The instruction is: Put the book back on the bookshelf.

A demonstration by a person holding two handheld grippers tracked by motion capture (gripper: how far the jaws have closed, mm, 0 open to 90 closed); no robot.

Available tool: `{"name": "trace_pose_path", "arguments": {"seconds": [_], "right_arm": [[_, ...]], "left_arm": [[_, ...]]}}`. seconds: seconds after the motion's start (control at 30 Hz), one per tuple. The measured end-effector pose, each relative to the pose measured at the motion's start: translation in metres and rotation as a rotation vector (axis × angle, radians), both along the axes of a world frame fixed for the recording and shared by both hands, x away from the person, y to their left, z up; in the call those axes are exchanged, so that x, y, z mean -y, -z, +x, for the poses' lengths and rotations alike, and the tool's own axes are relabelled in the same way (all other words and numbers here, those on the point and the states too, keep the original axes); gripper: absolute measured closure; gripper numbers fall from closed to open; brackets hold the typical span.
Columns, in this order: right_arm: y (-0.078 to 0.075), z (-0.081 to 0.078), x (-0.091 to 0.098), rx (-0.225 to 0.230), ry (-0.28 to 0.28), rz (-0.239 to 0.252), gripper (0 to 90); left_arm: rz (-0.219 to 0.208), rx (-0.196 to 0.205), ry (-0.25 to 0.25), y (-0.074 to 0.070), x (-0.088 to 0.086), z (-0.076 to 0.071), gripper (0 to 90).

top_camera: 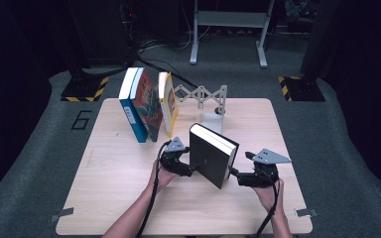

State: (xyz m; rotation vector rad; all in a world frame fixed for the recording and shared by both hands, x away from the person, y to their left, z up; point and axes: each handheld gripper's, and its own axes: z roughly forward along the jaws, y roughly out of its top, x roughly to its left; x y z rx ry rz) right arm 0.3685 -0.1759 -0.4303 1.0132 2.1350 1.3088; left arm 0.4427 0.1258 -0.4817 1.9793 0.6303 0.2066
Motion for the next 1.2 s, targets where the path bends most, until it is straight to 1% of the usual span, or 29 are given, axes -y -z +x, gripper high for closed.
{"name": "trace_pose_path", "arguments": {"seconds": [0.03, 0.1, 0.13, 0.17, 0.2, 0.23, 0.33, 0.4, 0.47, 0.5, 0.63, 0.67, 0.7, 0.73, 0.77, 0.8, 0.83, 0.87, 0.9, 0.93, 0.97, 1.0, 1.03, 1.1, 1.17, 1.2], "right_arm": [[0.001, 0.003, -0.002, -0.007, 0.008, -0.006, 14.9], [0.002, 0.005, 0.000, -0.017, 0.008, 0.004, 16.0], [0.002, 0.006, 0.000, -0.020, 0.017, 0.000, 17.5], [0.004, 0.008, 0.001, -0.024, 0.013, -0.003, 17.2], [0.005, 0.008, 0.001, -0.028, 0.011, -0.006, 17.2], [0.006, 0.009, 0.000, -0.028, 0.012, -0.010, 16.6], [0.007, 0.011, 0.002, -0.033, 0.011, 0.004, 17.0], [0.008, 0.013, 0.004, -0.033, 0.006, 0.009, 17.0], [0.008, 0.013, 0.004, -0.030, 0.000, 0.007, 17.1], [0.007, 0.014, 0.005, -0.030, 0.000, 0.005, 17.0], [0.008, 0.017, 0.009, -0.037, 0.003, 0.015, 17.0], [0.009, 0.019, 0.011, -0.043, 0.006, 0.027, 17.0], [0.009, 0.019, 0.011, -0.043, 0.006, 0.027, 17.0], [0.009, 0.020, 0.012, -0.040, 0.003, 0.028, 17.2], [0.009, 0.019, 0.012, -0.040, 0.005, 0.028, 17.1], [0.009, 0.019, 0.012, -0.040, 0.005, 0.028, 17.1], [0.009, 0.019, 0.012, -0.040, 0.006, 0.027, 17.1], [0.008, 0.018, 0.011, -0.035, 0.011, 0.018, 16.9], [0.008, 0.017, 0.011, -0.032, 0.009, 0.016, 17.0], [0.007, 0.017, 0.011, -0.030, 0.011, 0.023, 16.7], [0.006, 0.016, 0.011, -0.028, 0.011, 0.022, 16.8], [0.005, 0.015, 0.011, -0.023, 0.014, 0.023, 16.7], [0.004, 0.015, 0.012, -0.018, 0.017, 0.030, 16.8], [0.002, 0.015, 0.011, -0.016, 0.020, 0.021, 16.9], [0.002, 0.015, 0.011, -0.014, 0.026, 0.014, 17.0], [0.002, 0.016, 0.010, -0.014, 0.029, 0.011, 17.0]], "left_arm": [[0.009, 0.006, -0.004, 0.000, 0.000, 0.000, 13.1], [0.002, 0.008, -0.009, 0.000, 0.001, -0.001, 13.3], [0.001, 0.009, -0.012, 0.000, 0.001, -0.001, 13.6], [-0.002, 0.011, -0.014, 0.001, 0.001, -0.001, 13.7], [0.004, 0.008, -0.013, 0.001, 0.001, -0.002, 13.7], [-0.005, 0.014, -0.020, 0.001, 0.002, -0.002, 13.7], [0.000, 0.015, -0.014, 0.001, 0.001, -0.002, 14.2], [-0.005, 0.016, -0.020, 0.002, 0.001, -0.004, 14.4], [-0.002, 0.017, -0.015, 0.002, 0.000, -0.005, 14.5], [-0.003, 0.023, -0.023, 0.002, 0.000, -0.006, 14.6], [-0.006, 0.028, -0.027, 0.003, -0.001, -0.011, 14.5], [-0.005, 0.018, -0.021, 0.002, -0.002, -0.012, 14.4], [-0.008, 0.021, -0.023, 0.003, -0.002, -0.013, 14.4], [-0.005, 0.015, -0.018, 0.002, -0.002, -0.014, 14.0], [0.001, 0.013, -0.013, 0.002, -0.002, -0.014, 13.7], [0.008, 0.022, -0.012, 0.001, -0.003, -0.013, 13.7], [-0.007, 0.014, -0.019, 0.000, -0.003, -0.013, 13.8], [-0.007, 0.011, -0.027, -0.001, -0.003, -0.012, 13.8], [-0.011, 0.022, -0.041, -0.002, -0.003, -0.010, 12.5], [-0.013, 0.018, -0.049, -0.003, -0.002, -0.009, 10.6], [-0.014, 0.021, -0.050, -0.004, -0.002, -0.008, 9.2], [-0.018, 0.014, -0.051, -0.005, -0.001, -0.006, 9.0], [-0.016, 0.013, -0.041, -0.006, -0.002, -0.005, 9.0], [-0.021, 0.022, -0.045, -0.006, -0.001, -0.003, 9.8], [-0.031, 0.012, -0.026, -0.005, -0.001, -0.002, 10.6], [-0.033, 0.017, -0.023, -0.004, 0.000, -0.002, 12.3]]}}
